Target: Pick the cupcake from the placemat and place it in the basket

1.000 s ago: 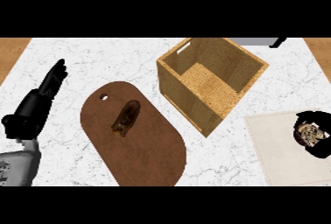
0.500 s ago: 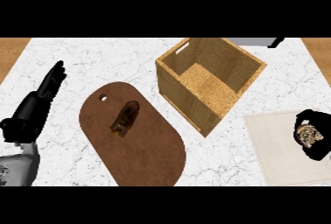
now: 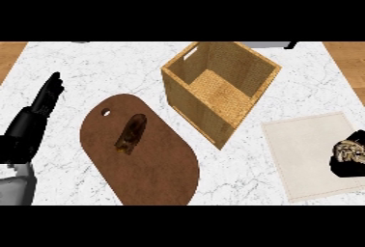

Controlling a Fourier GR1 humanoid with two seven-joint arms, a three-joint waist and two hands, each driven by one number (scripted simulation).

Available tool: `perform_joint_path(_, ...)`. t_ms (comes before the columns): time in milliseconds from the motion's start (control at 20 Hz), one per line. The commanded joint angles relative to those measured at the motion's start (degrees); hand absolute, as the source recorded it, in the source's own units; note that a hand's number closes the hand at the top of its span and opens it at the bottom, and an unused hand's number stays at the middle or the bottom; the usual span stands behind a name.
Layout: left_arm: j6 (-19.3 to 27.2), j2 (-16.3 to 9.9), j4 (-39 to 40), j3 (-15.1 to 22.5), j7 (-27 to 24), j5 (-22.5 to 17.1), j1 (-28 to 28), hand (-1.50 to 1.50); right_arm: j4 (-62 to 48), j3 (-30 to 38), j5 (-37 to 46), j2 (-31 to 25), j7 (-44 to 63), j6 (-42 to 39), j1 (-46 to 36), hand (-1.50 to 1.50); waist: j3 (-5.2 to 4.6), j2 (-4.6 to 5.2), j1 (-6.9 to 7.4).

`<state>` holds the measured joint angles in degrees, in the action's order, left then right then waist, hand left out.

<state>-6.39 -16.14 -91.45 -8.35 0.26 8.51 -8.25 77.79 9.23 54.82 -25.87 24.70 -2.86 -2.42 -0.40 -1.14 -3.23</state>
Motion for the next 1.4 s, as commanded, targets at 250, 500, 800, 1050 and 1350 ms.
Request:
perform_joint_path(250, 0.5, 0.84, 0.1, 0.18, -0.49, 0.16, 0.41, 0.0, 31.96, 4.98, -8.5, 5.87, 5.95, 6.58, -4.16, 1.5, 0.17, -0.2, -0.02)
perform_joint_path(500, -2.26, -0.81, 0.09, -0.61, 0.73, -1.82, -1.16, 0.0, 49.33, 1.25, -7.3, 6.76, 17.01, 0.22, -7.65, 1.5, 0.23, 0.51, 2.04)
perform_joint_path(800, -1.28, 0.8, 1.45, 1.31, -1.63, 0.25, -1.48, 0.0, 49.75, 2.04, -17.21, 2.1, 30.65, -13.6, -28.27, 1.5, 0.27, 0.93, 3.5)
perform_joint_path(1050, -0.53, 1.56, 1.83, 2.38, 1.04, 1.29, -5.18, 0.0, 40.71, -3.82, -17.0, 3.88, 42.56, -17.9, -45.82, 1.5, 0.23, 1.05, 3.96)
perform_joint_path(1350, -1.44, 0.58, 0.83, 1.51, -0.72, 0.95, -3.18, 0.0, 24.5, -6.95, -13.75, 7.94, 42.94, -16.01, -58.03, 1.5, 0.25, 1.17, 4.69)
